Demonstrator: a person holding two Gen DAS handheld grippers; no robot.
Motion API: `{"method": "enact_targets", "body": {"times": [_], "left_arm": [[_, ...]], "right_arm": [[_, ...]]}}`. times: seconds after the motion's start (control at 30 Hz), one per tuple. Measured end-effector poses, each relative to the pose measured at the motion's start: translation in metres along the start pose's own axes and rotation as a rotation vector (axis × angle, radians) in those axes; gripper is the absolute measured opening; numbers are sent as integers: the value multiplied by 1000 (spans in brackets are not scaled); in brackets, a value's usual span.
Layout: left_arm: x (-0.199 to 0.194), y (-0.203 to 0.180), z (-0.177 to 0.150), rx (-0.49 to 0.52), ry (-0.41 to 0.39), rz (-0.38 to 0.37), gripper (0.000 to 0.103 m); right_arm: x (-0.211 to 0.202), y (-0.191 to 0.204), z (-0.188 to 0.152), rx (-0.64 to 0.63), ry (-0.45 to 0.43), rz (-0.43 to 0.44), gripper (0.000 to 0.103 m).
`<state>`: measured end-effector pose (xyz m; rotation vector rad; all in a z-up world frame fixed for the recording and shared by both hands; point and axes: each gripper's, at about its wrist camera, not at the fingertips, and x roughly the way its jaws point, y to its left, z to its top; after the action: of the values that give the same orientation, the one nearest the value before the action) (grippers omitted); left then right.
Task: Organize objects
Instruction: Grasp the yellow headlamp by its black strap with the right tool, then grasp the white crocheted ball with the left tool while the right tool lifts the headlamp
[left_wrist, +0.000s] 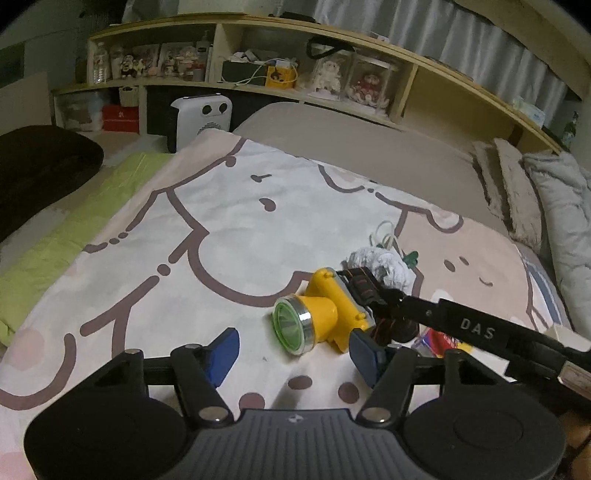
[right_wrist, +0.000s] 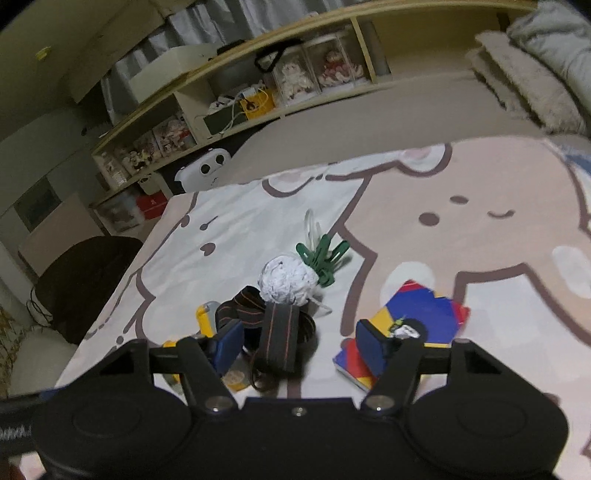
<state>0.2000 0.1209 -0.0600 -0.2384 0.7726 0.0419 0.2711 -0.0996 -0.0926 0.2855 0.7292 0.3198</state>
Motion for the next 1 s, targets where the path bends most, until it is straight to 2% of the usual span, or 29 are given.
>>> {"method": "enact_targets", "body": {"times": [0.03,0.1,0.13,0.2,0.23,0.27,0.37,0.5,0.63,0.77,0.87,1.0], "left_arm": [[1,2,0,-9,-10,-7,66],[3,4,0,-23,-32,-20,66],[6,4,1,-28,-37,-26,66],[14,2,4,-31,-28,-35,67],[19,1,7,-35,-22,-40,67],[22,-1,11,-38,-22,-46,67],[27,-11,23,7,-40,-59,68],[31,-32,39,105,-76,-86,78],[48,-52,55,182,-53,-98,78],[69,-68,64,221,8,-97,79],[82,-83,60,294,33,-83,89],[104,-101,56,423,63,-59,96]], "right_arm": [[5,-1,1,18,10,6,66],[11,-4,1,38,30,31,47],[14,-5,1,36,46,44,24],[13,-5,1,17,63,45,20],[9,-6,1,2,53,41,8],[5,-7,1,-9,49,37,5],[-9,-17,3,-2,45,31,2],[-24,-29,3,-10,57,41,1],[-41,-33,-4,-78,101,56,1],[-59,-37,-9,-103,141,88,1],[-71,-39,-19,-135,186,105,0],[-86,-54,-30,-122,231,96,0]]}}
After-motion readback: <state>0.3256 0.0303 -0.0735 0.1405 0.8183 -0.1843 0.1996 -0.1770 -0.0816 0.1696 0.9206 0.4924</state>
